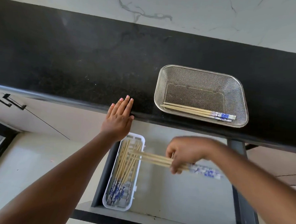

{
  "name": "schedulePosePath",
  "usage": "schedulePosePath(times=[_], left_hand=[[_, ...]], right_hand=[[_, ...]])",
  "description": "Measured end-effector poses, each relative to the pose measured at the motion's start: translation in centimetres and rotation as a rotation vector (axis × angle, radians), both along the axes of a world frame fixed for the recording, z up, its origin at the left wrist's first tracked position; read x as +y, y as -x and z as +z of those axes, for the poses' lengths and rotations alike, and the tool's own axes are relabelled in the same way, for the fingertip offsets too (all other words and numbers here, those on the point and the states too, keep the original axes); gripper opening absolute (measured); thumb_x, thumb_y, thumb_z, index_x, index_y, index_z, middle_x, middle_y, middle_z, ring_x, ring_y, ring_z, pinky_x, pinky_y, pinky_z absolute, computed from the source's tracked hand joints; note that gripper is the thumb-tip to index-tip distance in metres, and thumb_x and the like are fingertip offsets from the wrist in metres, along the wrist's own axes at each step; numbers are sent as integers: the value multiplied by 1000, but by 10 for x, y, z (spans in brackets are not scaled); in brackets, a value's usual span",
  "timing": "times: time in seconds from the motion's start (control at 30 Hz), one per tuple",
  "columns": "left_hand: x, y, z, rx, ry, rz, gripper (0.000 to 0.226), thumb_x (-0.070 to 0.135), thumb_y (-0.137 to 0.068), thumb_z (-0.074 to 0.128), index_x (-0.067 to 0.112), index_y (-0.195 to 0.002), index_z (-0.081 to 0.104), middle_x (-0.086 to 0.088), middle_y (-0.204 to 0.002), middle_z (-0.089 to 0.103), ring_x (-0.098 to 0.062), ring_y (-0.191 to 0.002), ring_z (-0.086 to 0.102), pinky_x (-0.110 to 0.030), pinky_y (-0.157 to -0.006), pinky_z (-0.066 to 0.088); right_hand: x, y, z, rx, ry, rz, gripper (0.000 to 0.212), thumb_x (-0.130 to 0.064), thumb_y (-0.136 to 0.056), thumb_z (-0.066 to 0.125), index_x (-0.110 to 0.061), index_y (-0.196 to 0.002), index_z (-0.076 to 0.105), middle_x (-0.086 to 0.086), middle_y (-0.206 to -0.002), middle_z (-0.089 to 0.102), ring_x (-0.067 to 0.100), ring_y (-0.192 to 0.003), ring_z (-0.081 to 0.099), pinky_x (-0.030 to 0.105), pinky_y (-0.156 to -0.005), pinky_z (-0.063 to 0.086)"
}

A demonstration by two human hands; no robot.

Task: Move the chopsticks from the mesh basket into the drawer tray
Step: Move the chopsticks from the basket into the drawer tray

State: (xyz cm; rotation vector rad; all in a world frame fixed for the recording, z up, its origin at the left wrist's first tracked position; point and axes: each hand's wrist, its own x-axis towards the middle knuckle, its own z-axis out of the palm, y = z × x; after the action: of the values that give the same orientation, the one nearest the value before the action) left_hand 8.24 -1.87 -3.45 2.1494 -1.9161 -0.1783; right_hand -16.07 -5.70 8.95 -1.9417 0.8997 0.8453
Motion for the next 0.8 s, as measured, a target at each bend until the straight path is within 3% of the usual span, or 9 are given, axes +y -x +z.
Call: schedulePosePath(times=[0.1, 0.23, 0.33, 0.47, 0.57, 0.7, 0.8], left_hand=[[0, 1, -1, -4, 0, -1, 58, 34, -102, 23, 17, -154, 3, -3, -162, 1, -19, -149, -5, -37, -118, -6], [0, 0, -3, -14, 3, 1, 59, 36, -101, 19, 18, -154, 3, -3, -163, 2, -19, -148, -6, -36, -117, -8], [0, 1, -3, -18, 7, 0, 60, 37, -99, 18, 18, -154, 4, -2, -162, 2, -18, -148, -5, -35, -117, -8], [0, 0, -4, -18, 2, 2, 58, 35, -102, 22, 19, -154, 2, -2, -163, 1, -17, -148, -7, -34, -116, -10], [0, -1, -3, -19, 4, -3, 58, 34, -102, 23, 19, -154, 2, -2, -163, 1, -18, -149, -6, -34, -116, -10], [0, -1, -2, -19, 5, -6, 58, 33, -102, 24, 18, -154, 2, -2, -163, 1, -19, -149, -6, -34, -116, -10], [0, 0, -2, -21, 13, -8, 58, 33, -102, 24, 17, -154, 4, -3, -163, 3, -20, -149, -4, -35, -117, -9]], right_hand=[[31, -16, -55, 74, -49, -210, 15, -7, -77, 74, -2, -91, 73, 6, -73, 71, 9, -47, 60, 14, -40, 45], [67, -52, -114, -27, 17, -549, 33, -8, -78, 72, 1, -108, 61, 14, -97, 72, 23, -78, 72, 33, -68, 61], [94, -84, -142, -98, 77, -718, 42, -6, -83, 67, 0, -121, 53, 16, -111, 67, 27, -93, 70, 30, -76, 59], [125, -111, -164, -129, 179, -837, 63, -4, -91, 49, -13, -148, 23, 16, -130, 58, 33, -111, 62, 36, -85, 55], [139, -118, -176, -151, 244, -865, 71, -5, -95, 39, -25, -154, 3, 14, -134, 53, 30, -110, 61, 37, -84, 55], [138, -118, -177, -293, 261, -998, 52, -19, -98, 41, -23, -148, 25, 9, -124, 59, 25, -105, 61, 37, -89, 51], [134, -120, -176, -207, 289, -912, 61, -15, -100, 38, -21, -154, 9, 11, -133, 52, 26, -111, 59, 36, -90, 50]])
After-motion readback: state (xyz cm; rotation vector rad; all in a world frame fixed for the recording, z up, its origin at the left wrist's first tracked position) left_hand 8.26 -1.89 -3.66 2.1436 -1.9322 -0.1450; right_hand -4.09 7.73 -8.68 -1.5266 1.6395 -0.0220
